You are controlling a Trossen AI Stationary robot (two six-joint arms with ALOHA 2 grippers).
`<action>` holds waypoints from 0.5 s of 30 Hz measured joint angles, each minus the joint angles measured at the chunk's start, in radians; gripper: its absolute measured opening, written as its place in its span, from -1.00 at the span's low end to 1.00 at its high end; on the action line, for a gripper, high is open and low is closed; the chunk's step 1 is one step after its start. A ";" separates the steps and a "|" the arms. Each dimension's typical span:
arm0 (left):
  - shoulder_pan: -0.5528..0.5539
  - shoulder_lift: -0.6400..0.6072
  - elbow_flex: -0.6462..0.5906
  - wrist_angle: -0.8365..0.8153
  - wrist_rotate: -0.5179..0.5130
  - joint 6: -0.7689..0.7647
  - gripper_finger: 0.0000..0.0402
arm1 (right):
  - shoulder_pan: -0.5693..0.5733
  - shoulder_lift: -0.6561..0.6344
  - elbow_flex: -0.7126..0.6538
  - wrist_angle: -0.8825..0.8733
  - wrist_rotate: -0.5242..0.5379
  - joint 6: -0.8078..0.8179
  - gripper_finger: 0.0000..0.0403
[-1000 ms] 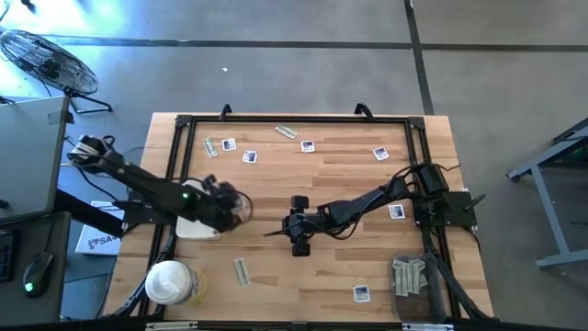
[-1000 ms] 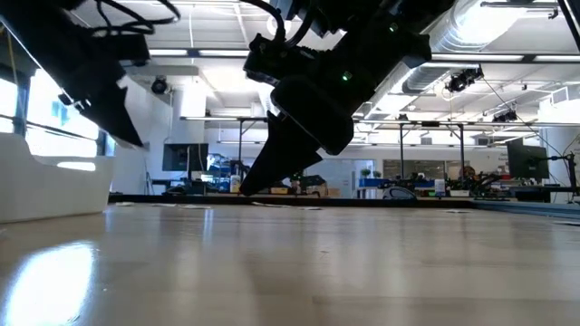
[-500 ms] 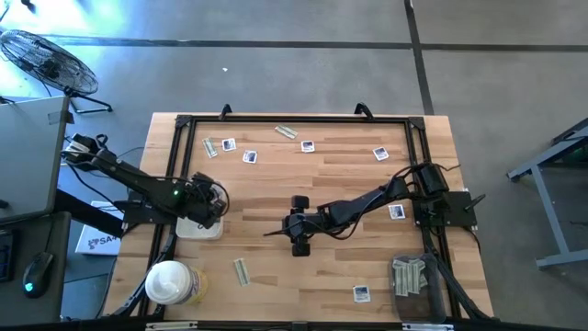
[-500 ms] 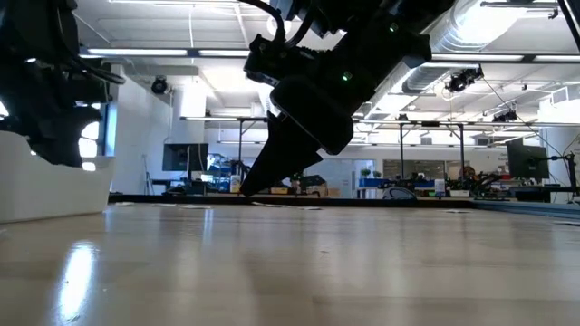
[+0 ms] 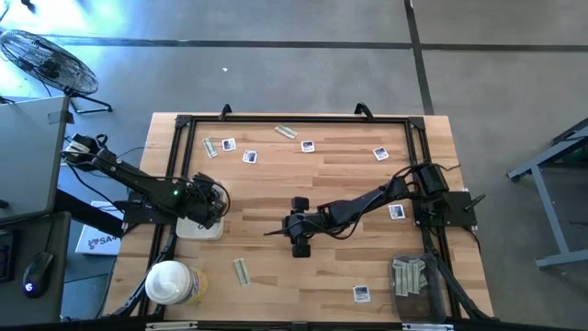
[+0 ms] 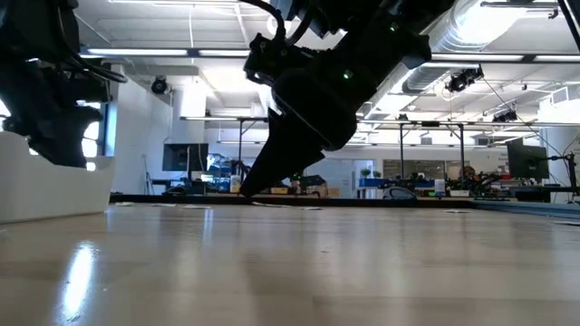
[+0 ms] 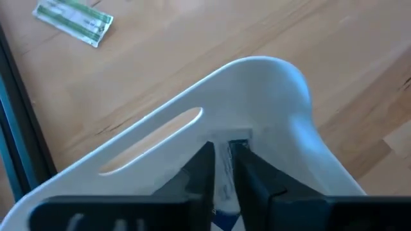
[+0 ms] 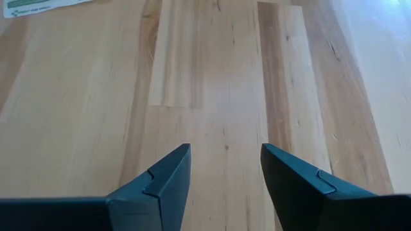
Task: Pick & Place First Aid Supplies
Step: Put the blue alcohol pad into the white bin
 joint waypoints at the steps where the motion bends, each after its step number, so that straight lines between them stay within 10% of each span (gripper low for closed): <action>1: 0.000 0.000 0.000 0.000 0.000 0.007 -0.69 | 0.000 0.000 0.000 0.000 0.003 -0.001 -0.09; 15: 0.000 -0.003 0.171 0.064 -0.055 0.297 -0.50 | 0.139 -0.134 0.018 -0.161 0.027 0.118 -0.09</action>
